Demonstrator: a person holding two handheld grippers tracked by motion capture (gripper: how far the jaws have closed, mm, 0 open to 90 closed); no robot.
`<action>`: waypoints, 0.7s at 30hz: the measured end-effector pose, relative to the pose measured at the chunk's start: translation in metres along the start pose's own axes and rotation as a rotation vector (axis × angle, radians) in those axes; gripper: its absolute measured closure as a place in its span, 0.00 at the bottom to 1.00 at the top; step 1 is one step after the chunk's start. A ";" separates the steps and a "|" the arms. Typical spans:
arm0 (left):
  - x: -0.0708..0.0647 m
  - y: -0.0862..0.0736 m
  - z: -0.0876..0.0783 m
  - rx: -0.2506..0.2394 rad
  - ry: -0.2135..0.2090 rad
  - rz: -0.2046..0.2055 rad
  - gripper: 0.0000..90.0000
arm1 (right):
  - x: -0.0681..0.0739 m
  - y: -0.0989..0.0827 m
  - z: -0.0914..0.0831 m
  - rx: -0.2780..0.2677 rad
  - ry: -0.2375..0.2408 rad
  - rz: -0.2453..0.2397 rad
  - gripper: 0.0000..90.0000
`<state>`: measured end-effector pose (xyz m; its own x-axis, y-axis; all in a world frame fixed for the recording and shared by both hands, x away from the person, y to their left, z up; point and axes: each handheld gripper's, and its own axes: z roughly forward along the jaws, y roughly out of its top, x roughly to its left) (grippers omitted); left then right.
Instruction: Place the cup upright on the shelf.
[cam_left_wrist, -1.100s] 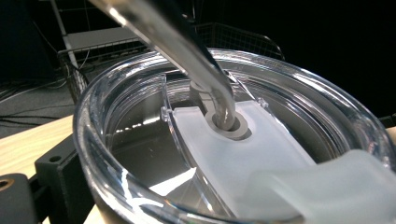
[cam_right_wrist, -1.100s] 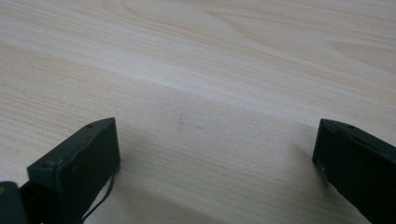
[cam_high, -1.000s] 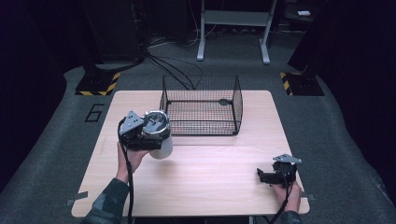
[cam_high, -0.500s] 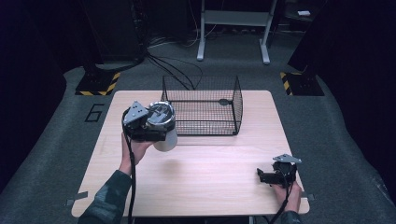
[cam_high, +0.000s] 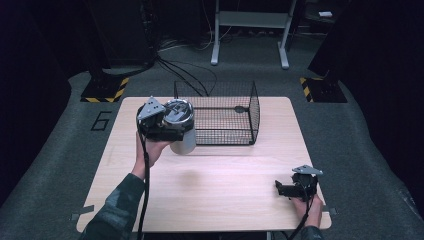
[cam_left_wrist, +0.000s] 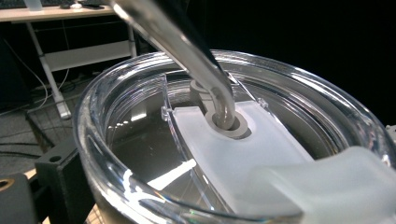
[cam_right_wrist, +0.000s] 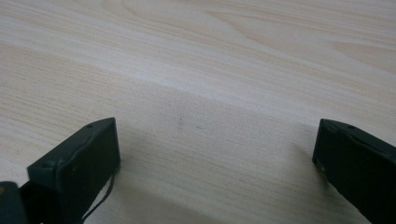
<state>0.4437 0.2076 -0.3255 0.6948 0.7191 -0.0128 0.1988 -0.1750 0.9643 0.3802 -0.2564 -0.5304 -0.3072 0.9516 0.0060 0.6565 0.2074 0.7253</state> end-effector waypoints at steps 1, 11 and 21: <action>-0.001 0.003 0.002 -0.001 -0.002 0.001 0.03 | 0.000 0.000 0.000 0.001 0.001 -0.002 0.00; -0.004 0.022 0.019 -0.009 -0.015 0.014 0.03 | 0.000 0.000 0.000 0.002 0.001 -0.005 0.00; 0.003 0.035 0.041 0.003 -0.005 0.026 0.03 | 0.000 0.000 0.000 0.000 0.002 0.001 0.00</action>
<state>0.4813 0.1754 -0.3023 0.7034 0.7107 0.0105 0.1827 -0.1950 0.9636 0.3801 -0.2564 -0.5304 -0.3078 0.9514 0.0080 0.6564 0.2063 0.7256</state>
